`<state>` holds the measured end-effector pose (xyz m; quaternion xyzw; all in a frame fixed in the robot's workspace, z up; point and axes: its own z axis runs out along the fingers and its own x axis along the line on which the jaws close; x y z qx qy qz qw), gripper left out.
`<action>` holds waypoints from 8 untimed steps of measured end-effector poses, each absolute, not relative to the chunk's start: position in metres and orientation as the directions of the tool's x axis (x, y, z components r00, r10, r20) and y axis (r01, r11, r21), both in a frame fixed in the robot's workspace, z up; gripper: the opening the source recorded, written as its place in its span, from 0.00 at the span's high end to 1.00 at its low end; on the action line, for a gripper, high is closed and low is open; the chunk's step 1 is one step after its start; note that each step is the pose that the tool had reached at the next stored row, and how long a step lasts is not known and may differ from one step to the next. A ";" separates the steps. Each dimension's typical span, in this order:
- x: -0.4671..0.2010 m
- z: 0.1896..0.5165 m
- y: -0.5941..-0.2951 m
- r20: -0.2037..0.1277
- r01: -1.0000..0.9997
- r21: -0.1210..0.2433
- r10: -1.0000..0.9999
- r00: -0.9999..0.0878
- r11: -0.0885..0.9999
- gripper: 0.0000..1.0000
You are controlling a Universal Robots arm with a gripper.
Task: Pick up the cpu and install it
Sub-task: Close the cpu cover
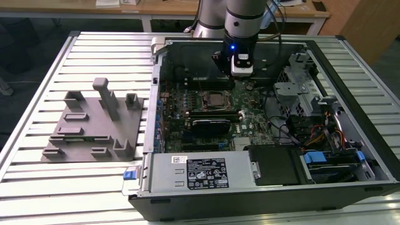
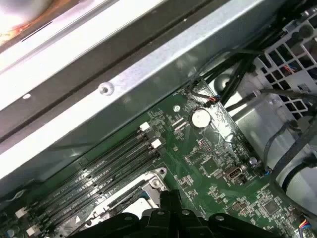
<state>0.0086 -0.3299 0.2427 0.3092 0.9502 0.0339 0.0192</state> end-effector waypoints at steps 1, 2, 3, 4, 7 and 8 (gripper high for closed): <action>0.009 0.243 -0.330 -0.016 0.578 0.076 0.580 -0.814 0.813 0.89; 0.009 0.243 -0.330 -0.016 0.572 0.076 0.575 -0.818 0.817 0.89; 0.009 0.243 -0.330 -0.016 0.552 0.076 0.555 -0.832 0.830 0.89; 0.009 0.243 -0.330 -0.016 0.531 0.076 0.533 -0.846 0.844 0.89; 0.009 0.243 -0.330 -0.016 0.509 0.076 0.512 -0.859 0.857 0.89; 0.009 0.243 -0.330 -0.016 0.503 0.076 0.505 -0.863 0.861 0.89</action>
